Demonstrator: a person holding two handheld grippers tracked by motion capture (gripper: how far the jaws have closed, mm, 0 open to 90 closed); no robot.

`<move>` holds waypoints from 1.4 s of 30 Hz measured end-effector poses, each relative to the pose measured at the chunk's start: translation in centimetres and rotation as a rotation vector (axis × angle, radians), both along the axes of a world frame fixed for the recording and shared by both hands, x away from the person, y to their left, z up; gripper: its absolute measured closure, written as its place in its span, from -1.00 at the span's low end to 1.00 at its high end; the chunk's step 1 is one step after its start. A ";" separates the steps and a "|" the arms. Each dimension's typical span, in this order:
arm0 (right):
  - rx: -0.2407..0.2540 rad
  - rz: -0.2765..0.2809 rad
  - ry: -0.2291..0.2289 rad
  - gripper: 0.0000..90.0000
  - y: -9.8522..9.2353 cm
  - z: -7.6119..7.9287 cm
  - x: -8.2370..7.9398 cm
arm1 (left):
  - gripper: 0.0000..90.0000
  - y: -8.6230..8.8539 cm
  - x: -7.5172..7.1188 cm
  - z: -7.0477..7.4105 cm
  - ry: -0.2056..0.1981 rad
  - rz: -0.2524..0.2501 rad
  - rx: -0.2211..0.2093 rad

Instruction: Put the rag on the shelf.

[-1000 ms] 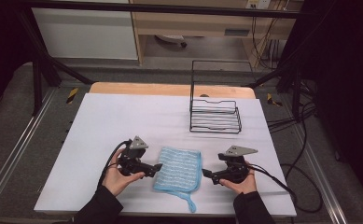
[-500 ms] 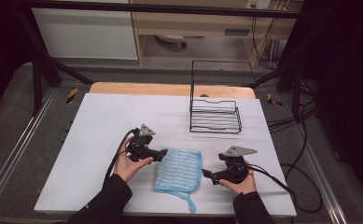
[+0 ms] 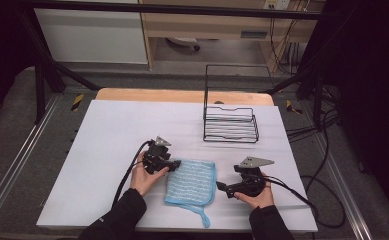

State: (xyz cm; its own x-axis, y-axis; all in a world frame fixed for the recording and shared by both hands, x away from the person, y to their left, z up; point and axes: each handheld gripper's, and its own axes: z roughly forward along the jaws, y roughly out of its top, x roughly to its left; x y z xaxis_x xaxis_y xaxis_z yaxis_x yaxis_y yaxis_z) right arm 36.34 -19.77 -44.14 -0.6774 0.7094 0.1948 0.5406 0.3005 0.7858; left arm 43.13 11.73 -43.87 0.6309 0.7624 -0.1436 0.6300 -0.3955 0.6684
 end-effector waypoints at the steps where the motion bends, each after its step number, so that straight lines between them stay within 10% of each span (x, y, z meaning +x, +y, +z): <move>1: 0.000 0.001 0.002 -0.94 0.0 0.0 0.0 | 0.11 0.0 0.0 -0.1 0.017 0.000 -0.006; 22: 0.018 -0.055 -0.014 -0.76 0.9 0.5 1.5 | 0.67 -0.3 -0.5 -0.6 0.037 -0.026 -0.024; 42: -0.006 -0.087 0.104 0.18 4.3 -1.3 5.1 | 0.67 -0.2 -0.8 -0.9 0.002 -0.039 -0.025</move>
State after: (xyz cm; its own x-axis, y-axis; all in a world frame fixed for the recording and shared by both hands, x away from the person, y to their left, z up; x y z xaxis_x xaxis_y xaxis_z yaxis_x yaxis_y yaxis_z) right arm 41.41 -15.49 -45.43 -0.5897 0.7659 0.2562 0.6431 0.2534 0.7227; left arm 42.33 11.50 -44.74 0.6598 0.7335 -0.1633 0.6158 -0.4033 0.6769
